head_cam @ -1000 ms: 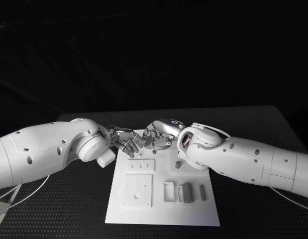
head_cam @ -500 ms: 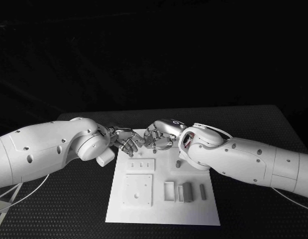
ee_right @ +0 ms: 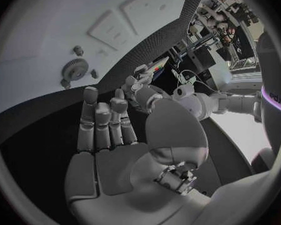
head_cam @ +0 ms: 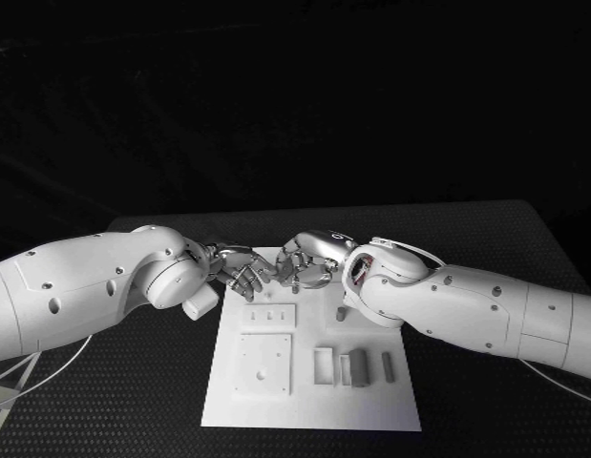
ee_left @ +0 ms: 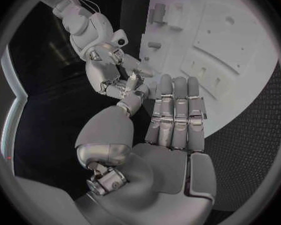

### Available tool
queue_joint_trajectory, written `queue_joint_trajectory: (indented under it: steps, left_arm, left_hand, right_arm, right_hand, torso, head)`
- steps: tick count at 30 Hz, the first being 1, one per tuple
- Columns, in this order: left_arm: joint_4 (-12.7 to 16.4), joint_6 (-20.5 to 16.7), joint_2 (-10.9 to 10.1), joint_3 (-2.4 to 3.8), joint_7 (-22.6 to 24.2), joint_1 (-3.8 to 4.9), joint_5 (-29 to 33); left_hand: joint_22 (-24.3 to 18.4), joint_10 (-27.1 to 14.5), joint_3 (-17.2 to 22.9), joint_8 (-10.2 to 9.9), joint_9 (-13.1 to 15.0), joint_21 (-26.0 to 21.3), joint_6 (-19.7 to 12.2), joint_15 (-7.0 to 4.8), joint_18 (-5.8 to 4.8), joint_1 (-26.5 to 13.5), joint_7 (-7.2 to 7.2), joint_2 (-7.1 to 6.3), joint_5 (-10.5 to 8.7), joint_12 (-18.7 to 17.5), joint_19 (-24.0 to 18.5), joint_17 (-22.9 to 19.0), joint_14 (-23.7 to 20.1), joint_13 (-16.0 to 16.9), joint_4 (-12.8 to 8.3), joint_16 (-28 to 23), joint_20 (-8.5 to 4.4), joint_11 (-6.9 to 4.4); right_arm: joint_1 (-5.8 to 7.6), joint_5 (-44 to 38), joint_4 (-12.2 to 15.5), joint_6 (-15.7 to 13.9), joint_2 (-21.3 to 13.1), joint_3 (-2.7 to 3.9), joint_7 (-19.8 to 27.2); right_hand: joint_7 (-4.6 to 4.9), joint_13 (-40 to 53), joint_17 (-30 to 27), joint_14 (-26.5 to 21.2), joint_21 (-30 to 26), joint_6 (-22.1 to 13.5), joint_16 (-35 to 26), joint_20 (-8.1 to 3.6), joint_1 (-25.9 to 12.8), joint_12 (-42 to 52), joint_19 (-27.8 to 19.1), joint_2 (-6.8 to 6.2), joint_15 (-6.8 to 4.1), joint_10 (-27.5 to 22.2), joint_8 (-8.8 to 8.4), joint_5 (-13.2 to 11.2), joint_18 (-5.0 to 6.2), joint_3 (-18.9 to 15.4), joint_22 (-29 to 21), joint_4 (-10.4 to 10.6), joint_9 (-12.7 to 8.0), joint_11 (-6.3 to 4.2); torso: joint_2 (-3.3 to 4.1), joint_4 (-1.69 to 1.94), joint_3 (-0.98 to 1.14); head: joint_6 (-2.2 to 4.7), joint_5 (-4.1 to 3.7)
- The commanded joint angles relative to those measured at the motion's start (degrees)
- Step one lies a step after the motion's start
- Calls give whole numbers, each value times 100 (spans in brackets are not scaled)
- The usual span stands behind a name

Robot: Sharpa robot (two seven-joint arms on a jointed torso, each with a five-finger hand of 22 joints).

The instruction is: Assemble the parts on the task board

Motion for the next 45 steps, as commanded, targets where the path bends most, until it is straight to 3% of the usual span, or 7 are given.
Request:
queue_joint_trajectory:
  steps: [1, 17, 19, 20, 35, 41, 45]
  left_arm:
    - [1, 97, -2, 9, 32, 10, -50]
    - [-284, 641, 85, 7, -505, 10, -793]
    - [-372, 658, 144, -10, -602, 8, -869]
    - [-394, 663, 160, -63, -648, 8, -881]
    - [-696, 879, 554, -64, -975, -53, -1284]
    - [-807, 1076, 695, -63, -1133, -121, -1386]
    - [-817, 1042, 749, -62, -1078, -176, -1415]
  left_hand:
    - [11, -23, 16, 19, 15, 24, 46, -32, -66, 1, -15, 58, 18, 27, 18, 5, -10, 10, -8, 27, -4, -11]
    - [135, 21, 102, 61, 137, 82, 112, -81, -60, 59, -56, 70, 124, 149, 92, 13, 63, 186, -19, 166, -49, -64]
    - [142, 22, 106, 62, 145, 84, 114, -83, -61, 56, -56, 72, 127, 156, 95, 11, 65, 195, -17, 173, -51, -66]
    - [147, 23, 109, 63, 151, 86, 115, -85, -61, 54, -56, 74, 128, 161, 98, 10, 68, 201, -16, 178, -53, -67]
    - [285, 26, 119, 78, 303, 150, 118, -130, -61, 4, -68, 96, 89, 259, 161, -39, 123, 341, -17, 329, -99, -97]
    - [433, 36, 117, 72, 440, 231, 90, -177, -57, -14, -70, 107, 76, 426, 217, -102, 157, 507, -19, 516, -144, -140]
    - [673, -29, 68, 54, 604, 369, 48, -235, -50, -9, -72, 123, 27, 696, 269, -177, 164, 784, -24, 832, -200, -177]
  right_arm:
    - [-11, -21, -40, -48, -23, -6, -10]
    - [52, 151, -254, -178, -391, 3, -72]
    - [86, 242, -273, -177, -419, 22, -82]
    - [106, 298, -291, -178, -424, 38, -86]
    - [449, 827, -632, -152, -377, 304, -108]
    - [651, 931, -880, -183, -330, 309, -87]
    - [699, 1007, -955, -190, -333, 309, -80]
  right_hand:
    - [30, -10, -9, -3, -28, 14, -20, 11, -36, -33, -28, 18, -34, 1, -5, 17, 77, -15, 75, 10, -16, -9]
    - [56, -22, -22, -5, -40, -65, -27, 7, -25, -42, -26, -52, -16, -5, -59, 17, 77, -13, 77, 4, -37, 15]
    - [57, -23, -23, -4, -41, -62, -27, 8, -32, -43, -25, -50, -14, -5, -58, 17, 77, -14, 76, 11, -37, 16]
    - [57, -23, -23, -4, -41, -62, -27, 8, -33, -43, -25, -49, -14, -5, -58, 17, 77, -14, 76, 11, -37, 16]
    - [57, -24, -24, 1, -39, -61, -24, 7, -34, -39, -17, -47, -13, 0, -59, 17, 77, -13, 78, 12, -37, 17]
    - [58, -24, -24, 4, -38, -59, -22, 7, -36, -38, -14, -47, -12, 2, -58, 17, 77, -13, 78, 13, -36, 17]
    - [58, -24, -24, 5, -38, -57, -21, 7, -37, -37, -13, -47, -12, 3, -58, 17, 77, -13, 79, 14, -36, 17]
  torso:
    - [-2, 11, -4]
    - [0, -7, 12]
    - [1, -6, 18]
    - [1, -9, 22]
    - [3, 1, 19]
    - [5, 12, 17]
    - [4, 18, -3]
  head:
    - [-4, -10]
    - [-84, 91]
    - [-97, 91]
    - [-103, 88]
    - [-181, 19]
    - [-229, 38]
    - [-251, 26]
